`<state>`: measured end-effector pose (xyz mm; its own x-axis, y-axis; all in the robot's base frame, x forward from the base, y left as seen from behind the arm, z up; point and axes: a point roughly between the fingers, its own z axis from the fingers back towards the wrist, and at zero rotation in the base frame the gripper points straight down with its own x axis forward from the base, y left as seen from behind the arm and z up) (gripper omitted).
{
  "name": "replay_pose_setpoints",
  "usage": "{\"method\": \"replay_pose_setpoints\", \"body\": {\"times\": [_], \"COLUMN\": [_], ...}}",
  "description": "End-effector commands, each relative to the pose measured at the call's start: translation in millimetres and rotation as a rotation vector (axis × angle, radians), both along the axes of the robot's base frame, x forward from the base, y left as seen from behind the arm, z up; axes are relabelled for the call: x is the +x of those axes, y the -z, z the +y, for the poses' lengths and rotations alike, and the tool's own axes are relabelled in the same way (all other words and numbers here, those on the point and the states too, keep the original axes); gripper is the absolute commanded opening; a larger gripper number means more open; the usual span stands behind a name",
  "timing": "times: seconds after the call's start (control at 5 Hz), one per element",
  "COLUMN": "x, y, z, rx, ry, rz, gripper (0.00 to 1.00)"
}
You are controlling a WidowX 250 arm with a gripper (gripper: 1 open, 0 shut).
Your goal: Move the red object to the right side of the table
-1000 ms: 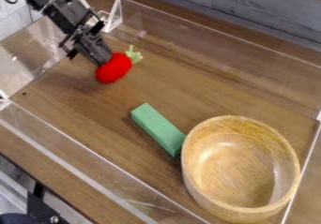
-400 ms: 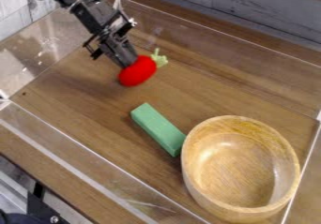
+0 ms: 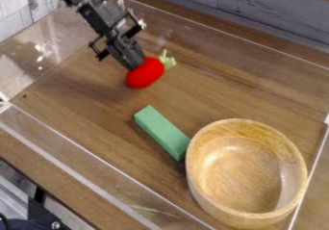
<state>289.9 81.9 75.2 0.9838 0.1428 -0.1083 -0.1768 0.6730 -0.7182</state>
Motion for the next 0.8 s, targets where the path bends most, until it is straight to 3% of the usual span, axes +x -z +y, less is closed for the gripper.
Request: {"method": "replay_pose_setpoints", "body": {"times": [0.0, 0.2, 0.6], "x": [2.1, 8.4, 22.2], "y": [-24.1, -43.9, -52.1], "z": [-1, -22, -83], "rx": [0.057, 0.090, 0.128], "ry": [-0.013, 0.049, 0.103], "rz": [-0.072, -0.106, -0.151], "gripper": [0.00, 0.00, 0.00]}}
